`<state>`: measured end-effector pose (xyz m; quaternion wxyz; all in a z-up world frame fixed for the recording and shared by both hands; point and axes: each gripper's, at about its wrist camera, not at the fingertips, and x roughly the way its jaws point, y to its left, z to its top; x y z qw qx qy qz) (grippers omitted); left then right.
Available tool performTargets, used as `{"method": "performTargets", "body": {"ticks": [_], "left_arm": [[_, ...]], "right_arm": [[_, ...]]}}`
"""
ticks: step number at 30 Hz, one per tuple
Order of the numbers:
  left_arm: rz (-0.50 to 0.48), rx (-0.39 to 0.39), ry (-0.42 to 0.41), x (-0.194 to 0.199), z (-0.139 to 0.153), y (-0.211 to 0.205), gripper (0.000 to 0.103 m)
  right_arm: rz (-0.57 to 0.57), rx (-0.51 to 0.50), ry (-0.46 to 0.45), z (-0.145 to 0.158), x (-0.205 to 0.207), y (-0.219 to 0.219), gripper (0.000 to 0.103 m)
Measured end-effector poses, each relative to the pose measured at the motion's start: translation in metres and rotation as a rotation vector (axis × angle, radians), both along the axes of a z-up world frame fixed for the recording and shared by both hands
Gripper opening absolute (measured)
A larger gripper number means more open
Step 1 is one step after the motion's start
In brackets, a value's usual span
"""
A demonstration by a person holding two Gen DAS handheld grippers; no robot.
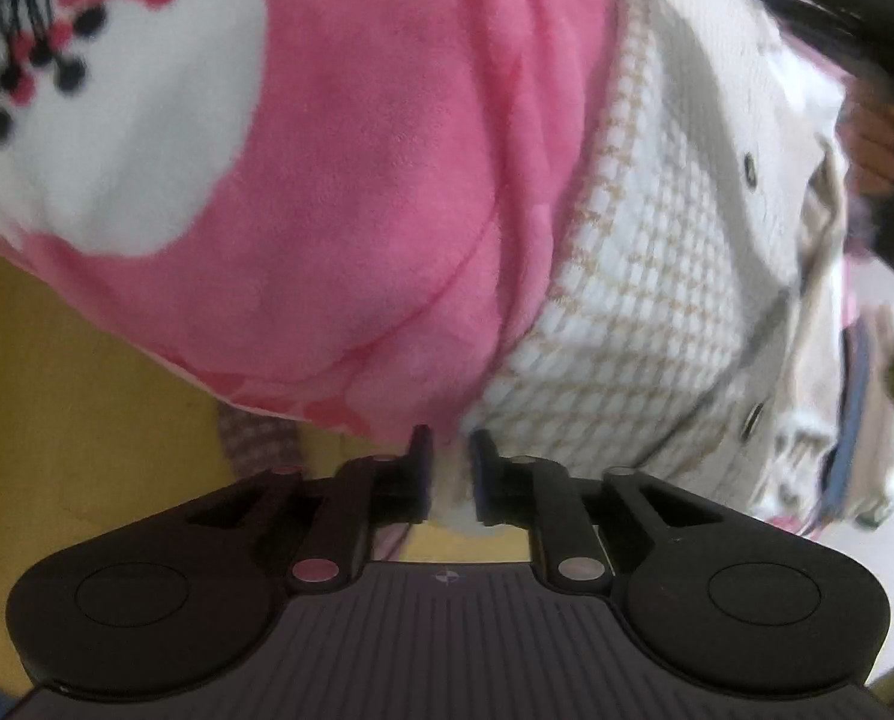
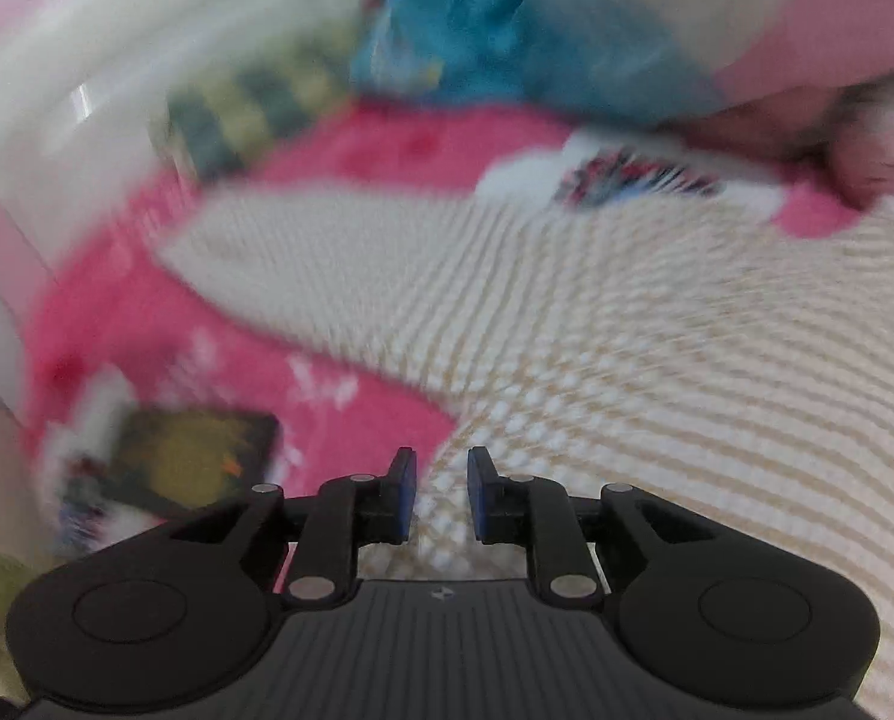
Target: Fold clothes
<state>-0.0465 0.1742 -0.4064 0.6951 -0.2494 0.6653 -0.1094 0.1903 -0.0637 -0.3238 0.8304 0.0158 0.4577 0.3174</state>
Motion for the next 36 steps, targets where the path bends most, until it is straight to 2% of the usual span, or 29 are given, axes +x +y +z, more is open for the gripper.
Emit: {"method": "performTargets", "body": {"ticks": [3,7,10,14,15,17,18,20,22,23,25,27,29,31,34,36], "left_arm": [[-0.074,0.108,-0.024,-0.004,0.018,0.008,0.013],[-0.154,0.197,-0.173,0.006,0.057,0.005,0.013],[-0.241,0.188,-0.297,0.024,0.078,-0.018,0.013],[-0.390,0.181,-0.413,0.039,0.080,-0.080,0.015],[-0.429,0.203,-0.418,0.046,0.074,-0.101,0.017],[-0.476,0.254,-0.383,0.051,0.057,-0.115,0.017],[-0.498,0.279,-0.363,0.052,0.049,-0.121,0.017],[-0.510,0.287,-0.375,0.054,0.052,-0.121,0.017],[-0.520,0.293,-0.389,0.055,0.060,-0.120,0.017],[-0.525,0.299,-0.391,0.054,0.064,-0.122,0.018],[-0.527,0.299,-0.392,0.052,0.070,-0.129,0.021],[-0.527,0.280,-0.400,0.048,0.073,-0.143,0.022],[-0.536,0.251,-0.411,0.047,0.073,-0.161,0.024],[-0.551,0.221,-0.423,0.043,0.074,-0.176,0.025],[-0.566,0.185,-0.427,0.037,0.075,-0.194,0.025],[-0.556,0.159,-0.418,0.035,0.075,-0.204,0.025]], "right_arm": [[-0.064,-0.011,-0.005,0.029,-0.030,-0.062,0.019],[-0.091,-0.139,0.030,0.040,-0.086,-0.121,0.019],[-0.071,-0.163,0.082,0.030,-0.123,-0.135,0.018],[-0.024,-0.194,0.079,0.003,-0.164,-0.130,0.017],[-0.026,-0.213,0.094,-0.011,-0.170,-0.129,0.017],[-0.036,-0.329,0.101,-0.035,-0.181,-0.128,0.014],[-0.049,-0.331,0.087,-0.033,-0.185,-0.130,0.014],[-0.074,-0.325,0.064,-0.026,-0.195,-0.133,0.016],[-0.066,-0.242,0.040,-0.005,-0.213,-0.140,0.015],[-0.065,-0.234,0.040,0.001,-0.223,-0.144,0.015],[-0.102,-0.276,0.070,0.005,-0.240,-0.154,0.016],[-0.201,-0.285,0.094,0.010,-0.248,-0.173,0.016],[-0.381,-0.238,0.107,0.022,-0.251,-0.207,0.018],[-0.585,-0.162,0.140,0.026,-0.250,-0.245,0.028],[-0.898,0.043,0.259,0.015,-0.254,-0.308,0.034],[-1.085,0.228,0.359,0.000,-0.264,-0.342,0.036]]}}
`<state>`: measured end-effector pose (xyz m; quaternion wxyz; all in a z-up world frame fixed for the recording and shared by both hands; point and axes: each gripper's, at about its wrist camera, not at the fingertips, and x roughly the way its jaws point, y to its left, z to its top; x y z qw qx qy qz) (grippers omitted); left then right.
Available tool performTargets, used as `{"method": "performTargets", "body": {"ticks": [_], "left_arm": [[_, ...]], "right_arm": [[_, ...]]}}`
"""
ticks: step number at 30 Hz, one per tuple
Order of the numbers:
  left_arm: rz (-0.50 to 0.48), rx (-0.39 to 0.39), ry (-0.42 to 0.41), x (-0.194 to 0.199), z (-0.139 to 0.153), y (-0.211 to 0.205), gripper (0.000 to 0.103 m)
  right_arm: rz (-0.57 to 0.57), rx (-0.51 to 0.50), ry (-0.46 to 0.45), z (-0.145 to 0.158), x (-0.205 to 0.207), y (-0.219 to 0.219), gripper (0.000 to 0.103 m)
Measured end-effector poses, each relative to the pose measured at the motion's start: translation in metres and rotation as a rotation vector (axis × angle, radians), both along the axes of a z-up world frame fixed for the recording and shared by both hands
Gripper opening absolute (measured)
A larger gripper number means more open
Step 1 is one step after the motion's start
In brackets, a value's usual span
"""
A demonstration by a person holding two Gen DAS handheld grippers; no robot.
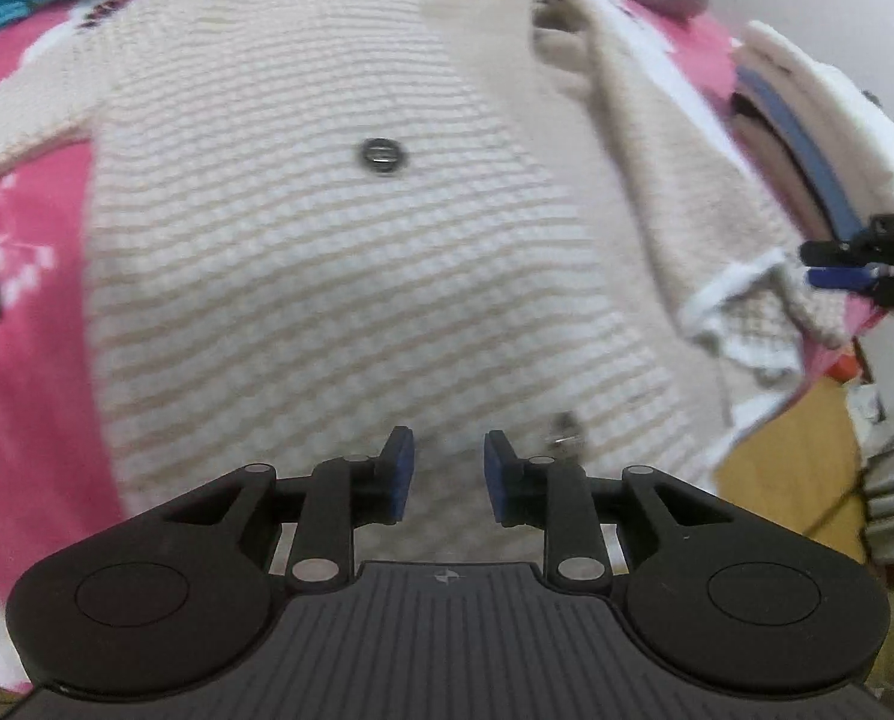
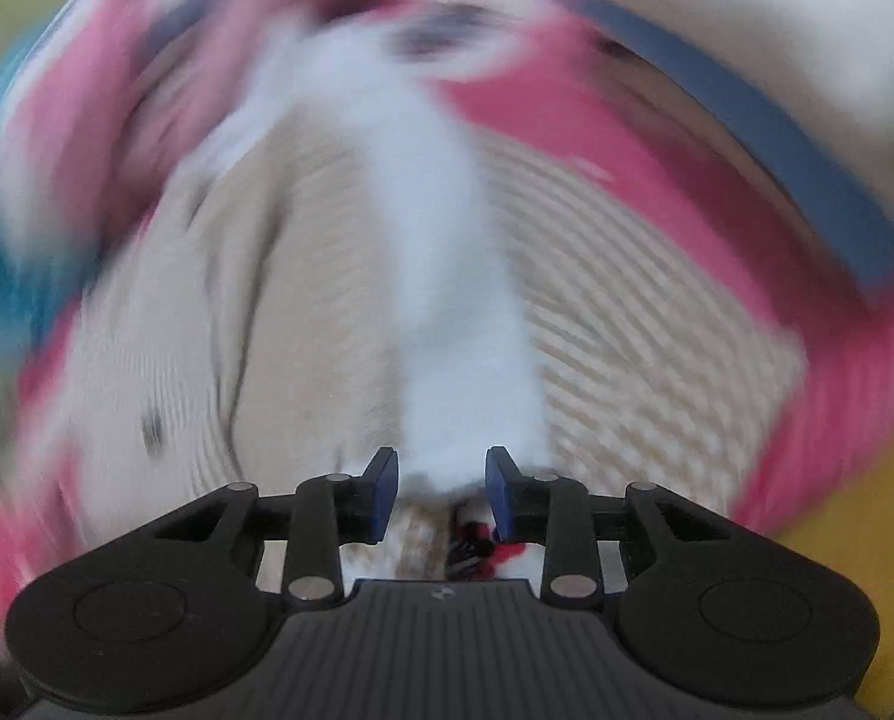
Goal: Fold clothes
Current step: 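Fold the white lining edge with the right gripper toward the left gripper while left grasps the button edge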
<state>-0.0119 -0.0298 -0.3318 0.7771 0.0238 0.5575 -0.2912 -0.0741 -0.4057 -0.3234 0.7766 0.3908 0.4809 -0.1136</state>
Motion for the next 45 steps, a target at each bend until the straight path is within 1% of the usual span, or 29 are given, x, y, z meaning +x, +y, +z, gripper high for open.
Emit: {"method": "performTargets", "body": {"ticks": [1,2,3,4,5,8,10,12,14,16,18,20,22,23,24,25,28,31,33,35,37,38,39,41,43,45], "left_arm": [[0.002,-0.005,0.001,-0.001,-0.002,-0.005,0.025],[0.004,-0.008,0.001,-0.001,-0.004,-0.010,0.025],[0.004,-0.004,-0.005,-0.003,-0.006,-0.015,0.025],[0.004,-0.003,-0.013,-0.004,-0.008,-0.019,0.025],[0.008,-0.004,-0.016,-0.003,-0.010,-0.021,0.025],[0.025,-0.006,-0.021,0.000,-0.013,-0.026,0.025],[0.031,-0.007,-0.017,0.002,-0.015,-0.026,0.025],[0.036,-0.007,-0.013,0.005,-0.016,-0.025,0.025],[0.033,-0.004,-0.016,0.005,-0.017,-0.026,0.026],[0.032,0.000,-0.016,0.004,-0.017,-0.027,0.025],[0.039,0.003,-0.006,0.005,-0.019,-0.026,0.026],[0.058,-0.003,0.020,0.008,-0.021,-0.022,0.025],[0.102,-0.022,0.073,0.014,-0.024,-0.014,0.025],[0.131,-0.040,0.104,0.017,-0.026,-0.008,0.025],[0.163,-0.057,0.126,0.020,-0.027,-0.003,0.025],[0.195,-0.073,0.145,0.023,-0.027,0.003,0.025],[0.282,-0.133,0.203,0.030,-0.031,0.018,0.025],[0.330,-0.174,0.239,0.032,-0.035,0.026,0.025],[0.346,-0.190,0.250,0.032,-0.037,0.028,0.025],[0.354,-0.203,0.257,0.032,-0.039,0.031,0.025],[0.363,-0.218,0.262,0.031,-0.039,0.034,0.025],[0.367,-0.225,0.265,0.030,-0.039,0.035,0.025],[0.371,-0.231,0.268,0.030,-0.039,0.036,0.025],[0.375,-0.241,0.270,0.030,-0.038,0.039,0.025],[0.375,-0.252,0.270,0.030,-0.035,0.041,0.025],[0.375,-0.278,0.274,0.030,-0.033,0.043,0.025]], "right_arm": [[-0.093,0.089,0.008,-0.009,-0.007,-0.012,0.037],[-0.165,0.157,0.011,-0.017,-0.013,-0.018,0.038],[-0.224,0.214,0.009,-0.025,-0.019,-0.022,0.042],[-0.276,0.267,0.007,-0.033,-0.023,-0.024,0.048],[-0.320,0.311,0.006,-0.041,-0.027,-0.025,0.050],[-0.380,0.362,0.020,-0.061,-0.027,-0.026,0.051],[-0.420,0.399,0.004,-0.070,-0.028,-0.029,0.051],[-0.469,0.442,-0.035,-0.076,-0.029,-0.031,0.050],[-0.515,0.466,-0.062,-0.082,-0.030,-0.032,0.044],[-0.533,0.451,-0.083,-0.080,-0.031,-0.033,0.017],[-0.532,0.423,-0.116,-0.072,-0.031,-0.035,0.010],[-0.478,0.369,-0.193,-0.048,-0.031,-0.036,0.008],[-0.351,0.294,-0.271,-0.016,-0.023,-0.035,0.007],[-0.266,0.254,-0.308,0.001,-0.016,-0.033,0.006],[-0.158,0.210,-0.351,0.020,-0.009,-0.029,0.005],[-0.025,0.162,-0.392,0.042,0.000,-0.023,0.005],[0.369,0.013,-0.447,0.102,0.028,0.004,0.005],[0.700,-0.057,-0.474,0.141,0.049,0.038,0.005],[0.946,-0.127,-0.474,0.158,0.057,0.071,0.005],[1.206,-0.210,-0.458,0.163,0.061,0.107,0.005],[1.443,-0.295,-0.432,0.160,0.058,0.140,0.005],[1.546,-0.322,-0.417,0.155,0.055,0.154,0.005],[1.620,-0.330,-0.401,0.150,0.051,0.166,0.005],[1.713,-0.318,-0.361,0.137,0.042,0.181,0.005],[1.770,-0.316,-0.334,0.123,0.037,0.194,0.005],[1.780,-0.290,-0.308,0.107,0.036,0.200,0.005]]}}
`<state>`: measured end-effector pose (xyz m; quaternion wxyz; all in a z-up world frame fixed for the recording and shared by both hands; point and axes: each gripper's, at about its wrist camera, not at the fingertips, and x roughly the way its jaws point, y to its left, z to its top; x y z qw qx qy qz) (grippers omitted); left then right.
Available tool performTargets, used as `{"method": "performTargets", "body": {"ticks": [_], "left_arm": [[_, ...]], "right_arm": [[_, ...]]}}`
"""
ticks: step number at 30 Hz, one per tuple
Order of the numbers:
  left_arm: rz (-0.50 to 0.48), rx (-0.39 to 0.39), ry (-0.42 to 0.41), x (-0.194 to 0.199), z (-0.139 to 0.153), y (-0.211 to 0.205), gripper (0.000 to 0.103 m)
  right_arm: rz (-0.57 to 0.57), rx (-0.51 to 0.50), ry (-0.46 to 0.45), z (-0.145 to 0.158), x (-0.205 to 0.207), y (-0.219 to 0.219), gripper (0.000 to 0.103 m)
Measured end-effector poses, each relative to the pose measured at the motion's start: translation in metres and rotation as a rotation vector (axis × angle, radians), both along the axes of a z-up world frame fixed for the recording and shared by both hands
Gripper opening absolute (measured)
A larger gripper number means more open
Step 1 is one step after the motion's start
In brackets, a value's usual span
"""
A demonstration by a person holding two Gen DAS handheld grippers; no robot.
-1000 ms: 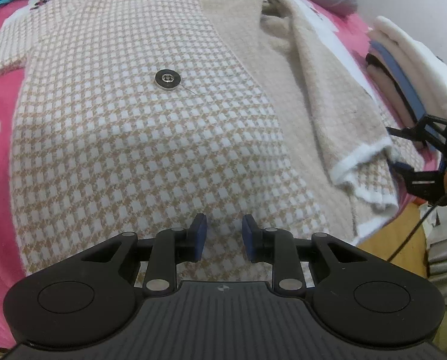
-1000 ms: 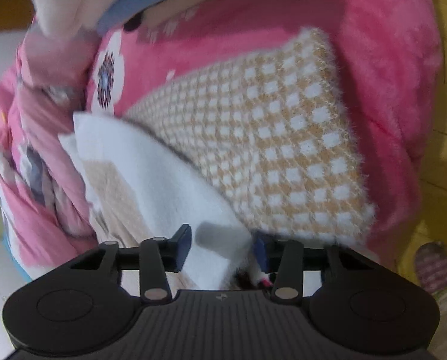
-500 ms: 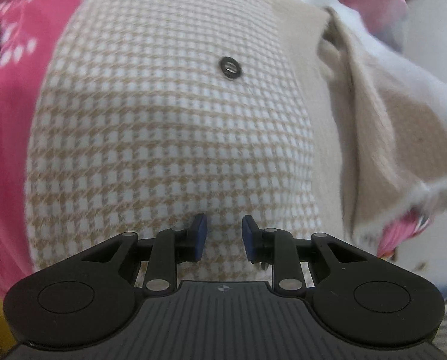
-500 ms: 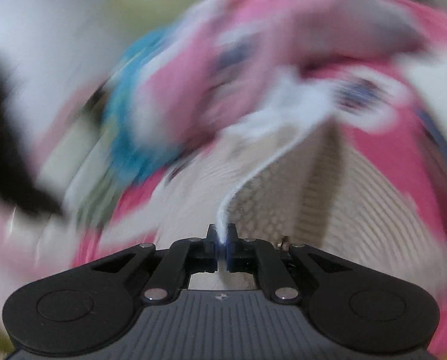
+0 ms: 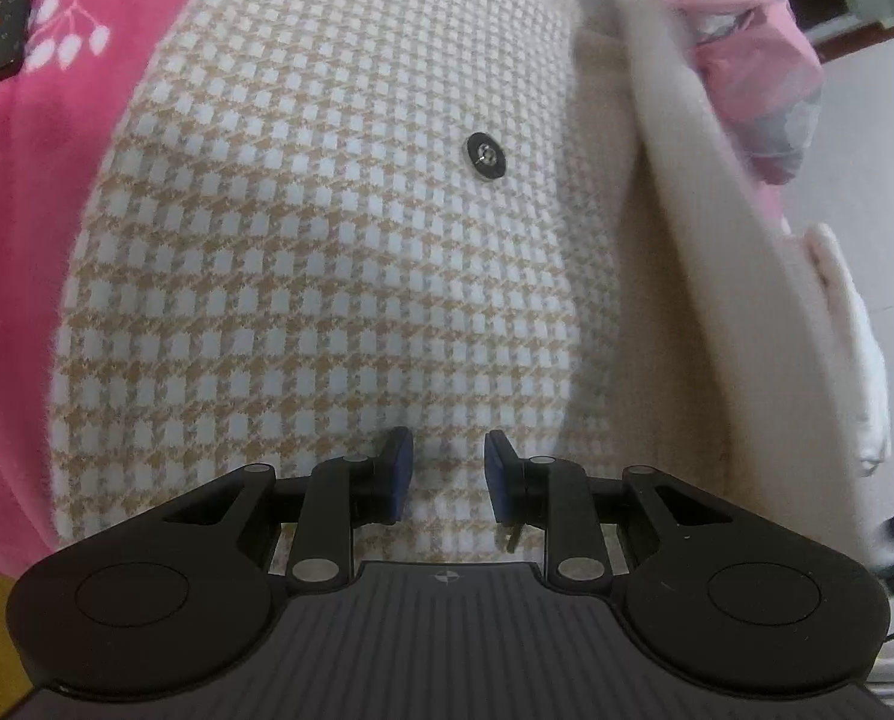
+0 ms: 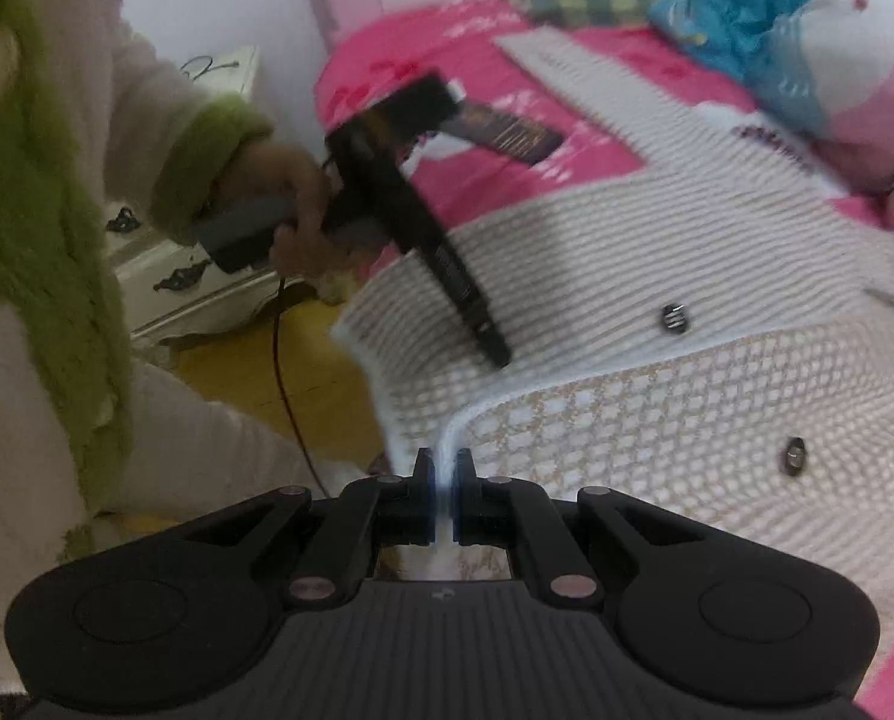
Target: Fold clothes
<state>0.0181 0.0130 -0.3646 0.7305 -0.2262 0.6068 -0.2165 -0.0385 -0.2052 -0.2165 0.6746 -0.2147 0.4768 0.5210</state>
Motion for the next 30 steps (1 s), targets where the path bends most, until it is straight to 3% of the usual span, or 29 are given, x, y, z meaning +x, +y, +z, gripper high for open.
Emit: {"method": "performTargets", "body": {"ticks": [5,10,14,17,19,23,26,30], "left_arm": [[-0.019,-0.062,-0.005,0.003,0.007,-0.001,0.026],[-0.044,-0.074,-0.015,0.009,0.012,-0.008,0.026],[-0.098,-0.067,-0.041,0.013,0.013,-0.022,0.027],[-0.180,-0.020,-0.077,0.011,0.015,-0.043,0.028],[-0.252,0.036,-0.104,0.007,0.015,-0.060,0.028],[-0.384,0.172,-0.173,-0.005,0.013,-0.086,0.028],[-0.427,0.232,-0.200,-0.010,0.011,-0.095,0.029],[-0.413,0.250,-0.178,-0.009,0.007,-0.097,0.029]], "right_arm": [[-0.015,-0.023,0.033,-0.037,-0.014,0.016,0.005],[-0.039,-0.065,0.019,-0.060,-0.022,0.029,0.005],[-0.132,-0.089,0.029,-0.091,-0.025,0.038,0.005],[-0.240,-0.092,0.037,-0.117,-0.030,0.048,0.009],[-0.327,-0.101,0.042,-0.127,-0.038,0.051,0.019],[-0.424,-0.044,0.062,-0.113,-0.060,0.044,0.026],[-0.616,-0.033,0.081,-0.097,-0.072,0.006,0.026],[-1.063,-0.120,0.076,-0.091,-0.076,-0.083,0.026]]}}
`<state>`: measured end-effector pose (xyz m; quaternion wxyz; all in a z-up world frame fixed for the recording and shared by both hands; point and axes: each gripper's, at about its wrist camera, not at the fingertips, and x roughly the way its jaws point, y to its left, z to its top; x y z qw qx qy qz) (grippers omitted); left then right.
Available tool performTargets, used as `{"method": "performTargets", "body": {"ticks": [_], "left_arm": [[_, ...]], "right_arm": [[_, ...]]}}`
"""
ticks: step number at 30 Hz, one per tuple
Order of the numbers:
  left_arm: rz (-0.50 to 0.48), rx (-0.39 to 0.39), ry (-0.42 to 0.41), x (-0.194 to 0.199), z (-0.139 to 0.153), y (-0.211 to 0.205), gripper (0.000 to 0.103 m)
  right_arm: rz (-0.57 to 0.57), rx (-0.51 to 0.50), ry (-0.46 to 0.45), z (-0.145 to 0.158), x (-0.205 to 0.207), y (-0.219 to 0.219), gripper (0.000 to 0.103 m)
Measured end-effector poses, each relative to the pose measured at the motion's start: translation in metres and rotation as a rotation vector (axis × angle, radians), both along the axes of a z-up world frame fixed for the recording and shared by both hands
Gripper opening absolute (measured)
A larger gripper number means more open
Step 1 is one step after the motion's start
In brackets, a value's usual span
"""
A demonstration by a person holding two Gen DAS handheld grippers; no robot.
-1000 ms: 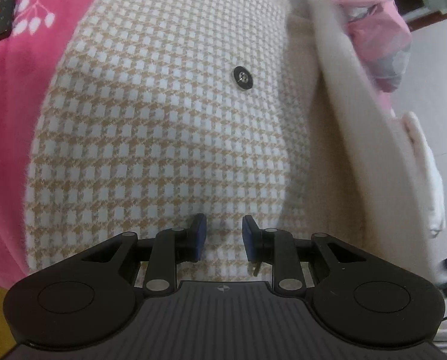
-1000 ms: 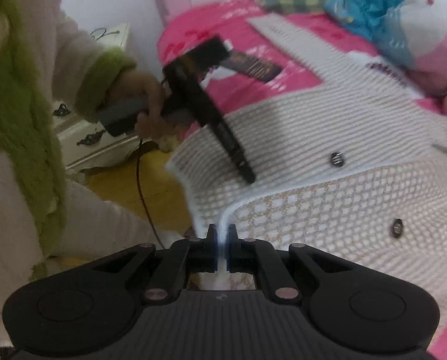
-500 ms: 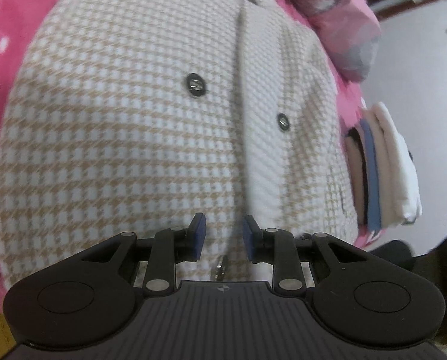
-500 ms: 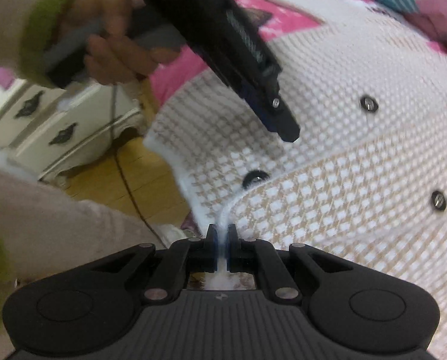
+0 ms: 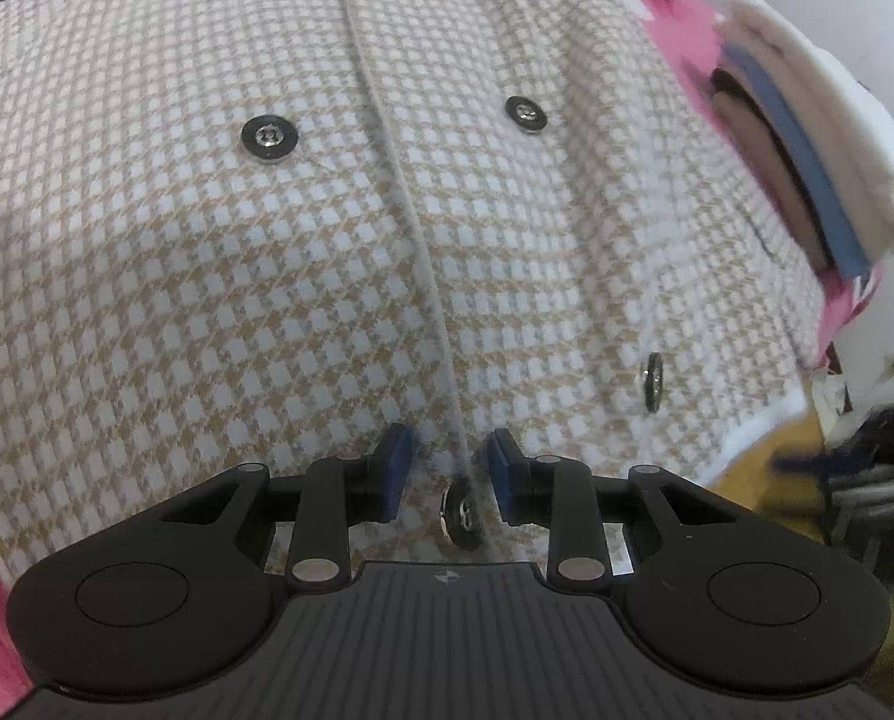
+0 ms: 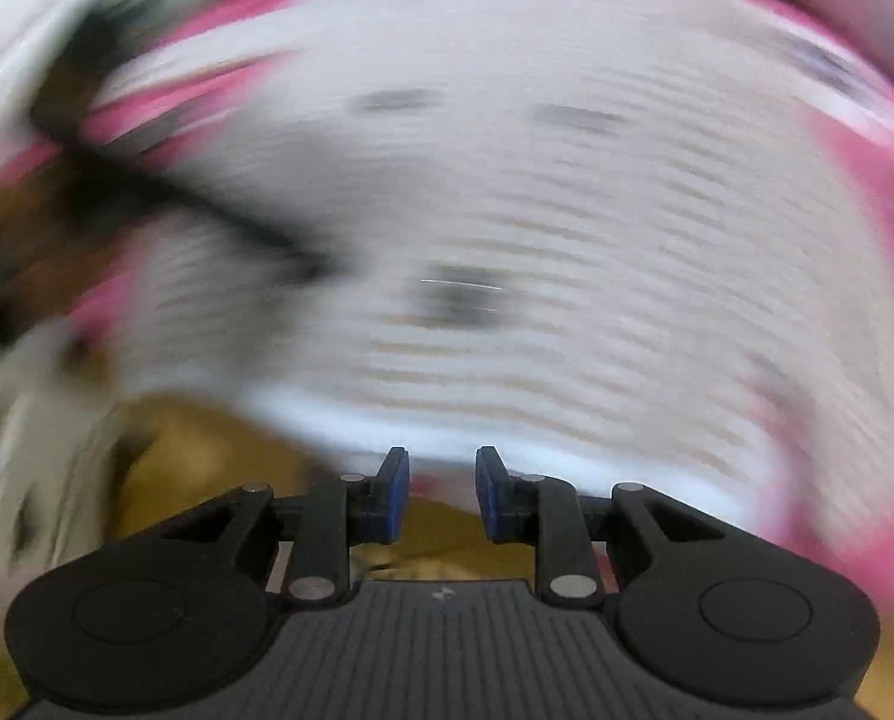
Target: Fold clothes
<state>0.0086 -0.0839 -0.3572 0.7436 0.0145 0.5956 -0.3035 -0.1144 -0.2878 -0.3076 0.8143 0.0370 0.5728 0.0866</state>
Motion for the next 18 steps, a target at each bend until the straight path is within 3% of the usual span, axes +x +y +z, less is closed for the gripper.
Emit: {"method": "performTargets", "body": {"ticks": [3,6,8,10,12,18], "left_arm": [[0.003,0.015,0.004,0.002,-0.001,-0.001,0.029],[-0.013,0.044,-0.013,-0.002,0.001,-0.005,0.029],[-0.022,0.063,-0.024,-0.003,0.001,-0.008,0.029],[-0.027,0.079,-0.032,-0.004,0.001,-0.012,0.029],[-0.032,0.095,-0.041,-0.005,0.000,-0.016,0.030],[-0.021,0.104,-0.055,-0.008,-0.002,-0.021,0.031]], "right_arm": [[-0.314,0.041,0.011,-0.003,0.000,-0.071,0.026],[-0.430,0.119,-0.016,-0.010,0.008,-0.107,0.029],[-0.442,0.196,0.010,-0.025,0.017,-0.115,0.031],[-0.414,0.253,0.017,-0.031,0.020,-0.114,0.003],[-0.382,0.209,0.002,-0.027,0.017,-0.112,0.003],[-0.444,0.083,0.117,-0.056,0.005,-0.125,0.001]]}}
